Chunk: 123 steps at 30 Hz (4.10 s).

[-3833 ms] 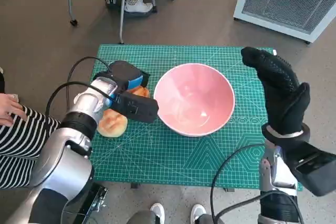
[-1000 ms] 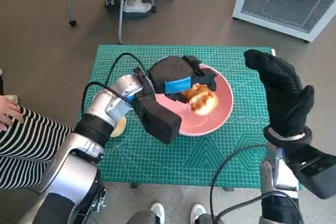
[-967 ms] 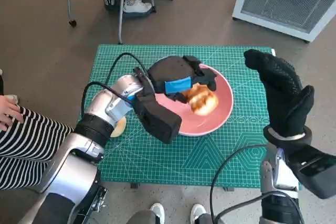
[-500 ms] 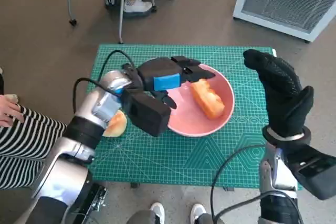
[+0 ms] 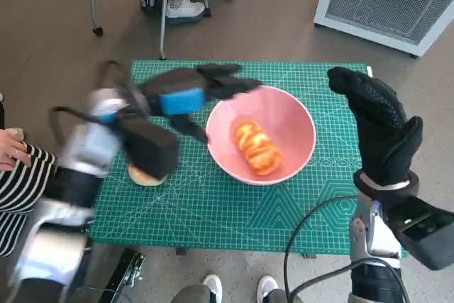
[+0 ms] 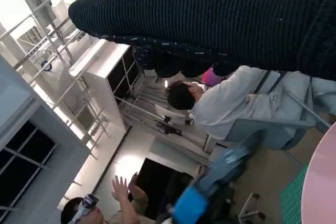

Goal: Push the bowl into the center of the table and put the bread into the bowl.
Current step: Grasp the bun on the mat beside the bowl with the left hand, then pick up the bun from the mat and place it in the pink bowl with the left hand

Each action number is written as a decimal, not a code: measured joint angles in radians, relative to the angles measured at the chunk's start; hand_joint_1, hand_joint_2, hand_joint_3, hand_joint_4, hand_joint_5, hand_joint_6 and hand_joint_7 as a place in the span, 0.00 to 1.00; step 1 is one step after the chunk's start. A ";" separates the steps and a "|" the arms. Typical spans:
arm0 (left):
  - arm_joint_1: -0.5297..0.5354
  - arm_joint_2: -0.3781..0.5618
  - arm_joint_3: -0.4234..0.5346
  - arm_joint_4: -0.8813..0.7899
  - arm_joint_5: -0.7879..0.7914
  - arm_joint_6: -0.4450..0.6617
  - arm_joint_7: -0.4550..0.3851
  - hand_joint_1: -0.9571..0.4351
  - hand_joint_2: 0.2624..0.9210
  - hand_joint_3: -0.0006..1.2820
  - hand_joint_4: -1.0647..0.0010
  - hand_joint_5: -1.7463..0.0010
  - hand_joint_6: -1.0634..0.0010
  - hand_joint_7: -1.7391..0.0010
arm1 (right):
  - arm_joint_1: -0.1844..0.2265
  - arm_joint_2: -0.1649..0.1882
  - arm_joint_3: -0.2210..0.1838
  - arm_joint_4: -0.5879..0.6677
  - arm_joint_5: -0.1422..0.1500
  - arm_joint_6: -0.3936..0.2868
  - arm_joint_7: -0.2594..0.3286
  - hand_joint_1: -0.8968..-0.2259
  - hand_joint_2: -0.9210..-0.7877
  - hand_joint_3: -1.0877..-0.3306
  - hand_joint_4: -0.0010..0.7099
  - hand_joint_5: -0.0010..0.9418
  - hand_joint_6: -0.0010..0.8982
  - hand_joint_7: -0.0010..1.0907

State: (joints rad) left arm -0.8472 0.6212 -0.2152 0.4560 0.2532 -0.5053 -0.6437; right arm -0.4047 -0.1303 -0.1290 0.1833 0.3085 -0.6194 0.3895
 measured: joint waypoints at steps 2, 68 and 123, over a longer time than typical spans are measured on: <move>0.022 0.034 0.026 -0.035 -0.025 0.012 -0.023 0.44 0.75 0.00 0.92 1.00 0.83 0.96 | 0.000 0.000 0.002 -0.001 0.000 0.001 0.000 0.34 0.00 0.52 0.21 0.00 0.06 0.40; 0.227 0.096 -0.085 0.138 0.187 0.202 -0.023 0.74 0.80 0.02 0.62 0.97 0.48 0.95 | -0.005 -0.020 0.002 0.001 0.041 0.020 0.041 0.34 0.00 0.52 0.20 0.00 0.05 0.41; 0.098 -0.013 0.075 -0.272 0.114 0.239 0.162 0.69 0.98 0.01 0.22 0.42 0.36 0.36 | -0.006 -0.023 -0.006 0.000 0.040 0.037 0.041 0.34 0.00 0.52 0.20 0.00 0.04 0.41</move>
State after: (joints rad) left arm -0.7497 0.6085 -0.1398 0.1836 0.3672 -0.2660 -0.4813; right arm -0.4105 -0.1532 -0.1349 0.1833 0.3483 -0.5820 0.4303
